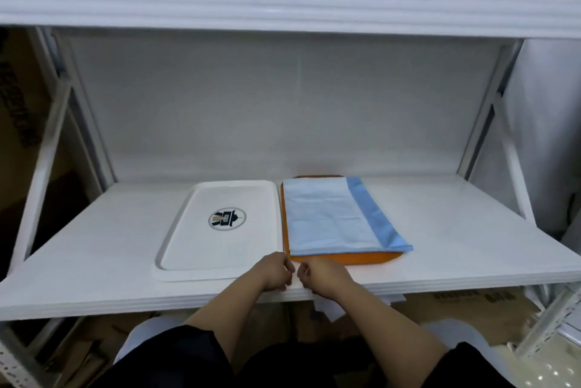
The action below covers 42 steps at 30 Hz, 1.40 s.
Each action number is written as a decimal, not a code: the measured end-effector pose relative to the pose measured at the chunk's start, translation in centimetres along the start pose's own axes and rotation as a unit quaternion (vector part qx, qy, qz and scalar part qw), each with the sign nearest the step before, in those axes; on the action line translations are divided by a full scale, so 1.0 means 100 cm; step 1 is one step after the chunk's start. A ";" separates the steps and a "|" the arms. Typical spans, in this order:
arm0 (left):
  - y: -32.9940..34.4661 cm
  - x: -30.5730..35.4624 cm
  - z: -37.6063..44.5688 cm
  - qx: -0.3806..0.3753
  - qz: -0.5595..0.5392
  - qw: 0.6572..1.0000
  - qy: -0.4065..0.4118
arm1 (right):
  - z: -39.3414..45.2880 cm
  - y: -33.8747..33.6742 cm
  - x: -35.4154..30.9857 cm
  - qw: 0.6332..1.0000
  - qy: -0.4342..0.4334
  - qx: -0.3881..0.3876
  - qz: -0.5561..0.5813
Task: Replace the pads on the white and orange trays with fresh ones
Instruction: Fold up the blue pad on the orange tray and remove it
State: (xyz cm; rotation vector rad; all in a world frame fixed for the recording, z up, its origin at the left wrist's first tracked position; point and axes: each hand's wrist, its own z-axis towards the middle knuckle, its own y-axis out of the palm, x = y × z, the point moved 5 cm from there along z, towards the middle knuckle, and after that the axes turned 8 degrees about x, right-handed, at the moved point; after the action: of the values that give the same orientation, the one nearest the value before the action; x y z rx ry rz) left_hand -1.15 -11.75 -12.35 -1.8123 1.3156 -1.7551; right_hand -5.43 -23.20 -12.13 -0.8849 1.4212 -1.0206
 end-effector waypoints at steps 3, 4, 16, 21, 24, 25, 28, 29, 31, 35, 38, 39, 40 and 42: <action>-0.009 0.012 0.012 0.009 -0.005 1.000 0.008 | 0.011 -0.018 0.001 1.000 -0.014 0.021 -0.010; -0.012 0.014 0.016 0.015 0.001 1.000 0.012 | 0.015 -0.022 0.001 0.999 -0.022 0.030 -0.021; -0.006 0.013 0.073 0.087 0.015 0.996 0.032 | 0.063 -0.016 0.034 0.989 -0.093 0.081 -0.086; 0.000 -0.001 0.082 0.087 0.011 0.996 0.011 | 0.072 -0.003 0.043 0.990 -0.107 0.070 -0.061; -0.001 -0.005 0.085 0.107 -0.015 0.994 -0.005 | 0.075 -0.002 0.046 0.988 -0.110 0.084 -0.064; -0.001 -0.006 0.086 0.113 -0.029 0.993 -0.010 | 0.076 -0.003 0.047 0.987 -0.112 0.094 -0.066; -0.001 -0.005 0.089 0.131 -0.063 0.989 -0.021 | 0.080 -0.004 0.048 0.987 -0.100 0.120 -0.046; -0.002 -0.005 0.090 0.139 -0.073 0.987 -0.024 | 0.081 -0.004 0.049 0.987 -0.094 0.127 -0.039; -0.003 -0.005 0.090 0.147 -0.088 0.985 -0.029 | 0.085 -0.004 0.049 0.987 -0.089 0.134 -0.029; -0.001 -0.003 0.092 0.141 -0.113 0.983 -0.021 | 0.090 -0.007 0.051 0.987 -0.080 0.141 -0.015; -0.003 -0.001 0.092 0.157 -0.133 0.979 -0.004 | 0.092 -0.009 0.052 0.987 -0.069 0.145 -0.006; -0.003 -0.001 0.092 0.161 -0.138 0.977 -0.001 | 0.093 -0.009 0.053 0.987 -0.066 0.147 0.000; -0.004 0.000 0.091 0.160 -0.144 0.977 0.001 | 0.093 -0.010 0.053 0.987 -0.066 0.148 0.004; -0.004 0.000 0.091 0.151 -0.158 0.976 0.001 | 0.094 -0.010 0.052 0.987 -0.067 0.147 0.000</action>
State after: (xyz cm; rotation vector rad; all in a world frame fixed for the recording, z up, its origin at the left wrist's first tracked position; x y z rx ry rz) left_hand 7.21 -14.94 -13.97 -1.9154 0.7348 -1.9851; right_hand 3.37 -29.39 -13.03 -0.7211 1.1232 -1.1153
